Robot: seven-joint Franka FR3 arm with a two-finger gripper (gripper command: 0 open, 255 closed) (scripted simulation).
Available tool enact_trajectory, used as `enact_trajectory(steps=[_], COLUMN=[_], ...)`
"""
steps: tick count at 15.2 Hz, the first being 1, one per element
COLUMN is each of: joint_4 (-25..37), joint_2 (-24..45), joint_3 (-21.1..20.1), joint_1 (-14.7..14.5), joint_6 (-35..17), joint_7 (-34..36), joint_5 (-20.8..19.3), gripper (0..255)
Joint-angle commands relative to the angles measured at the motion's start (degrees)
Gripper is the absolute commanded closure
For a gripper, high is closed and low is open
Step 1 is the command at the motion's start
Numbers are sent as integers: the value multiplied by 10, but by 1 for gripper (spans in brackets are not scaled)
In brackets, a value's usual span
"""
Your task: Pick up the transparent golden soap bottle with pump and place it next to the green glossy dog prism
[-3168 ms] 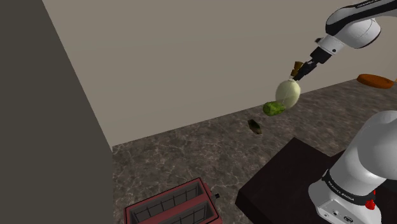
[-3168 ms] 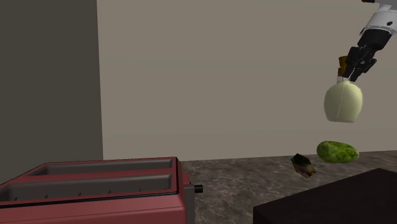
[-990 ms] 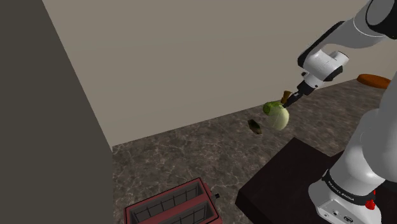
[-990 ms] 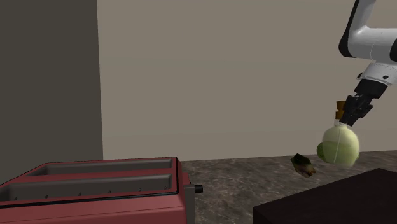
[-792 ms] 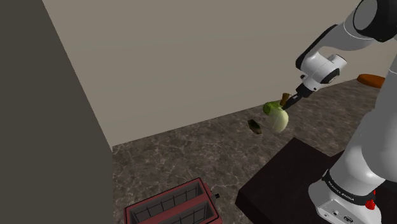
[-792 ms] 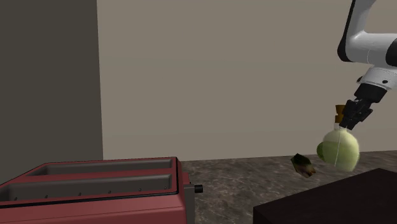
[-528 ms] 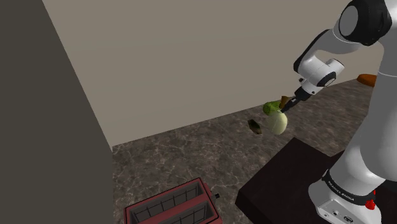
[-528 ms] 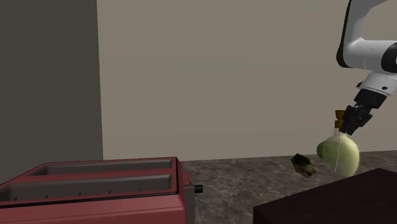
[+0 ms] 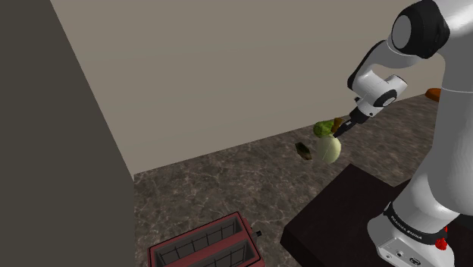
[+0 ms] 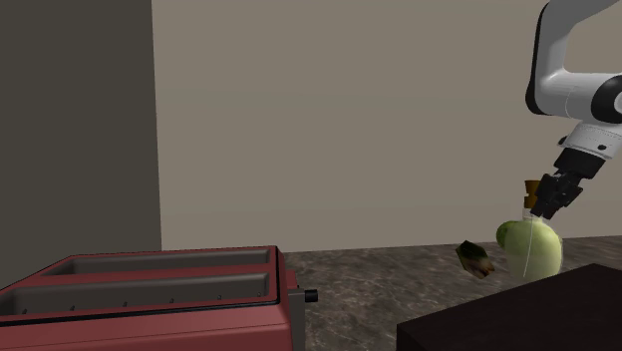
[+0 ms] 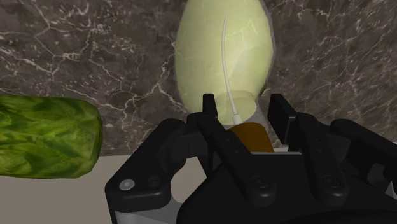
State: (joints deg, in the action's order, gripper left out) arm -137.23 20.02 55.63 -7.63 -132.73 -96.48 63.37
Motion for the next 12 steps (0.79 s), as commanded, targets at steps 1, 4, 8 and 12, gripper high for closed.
enact_trajectory(steps=[1,4,8,12], joint_4=[0,0,0,-13], joint_2=[0,0,0,-72], joint_3=[0,0,0,65], joint_1=[0,0,0,-37], joint_6=[0,0,0,-2], joint_7=[0,0,0,55], joint_5=[0,0,0,-97], gripper=[255,0,0,0])
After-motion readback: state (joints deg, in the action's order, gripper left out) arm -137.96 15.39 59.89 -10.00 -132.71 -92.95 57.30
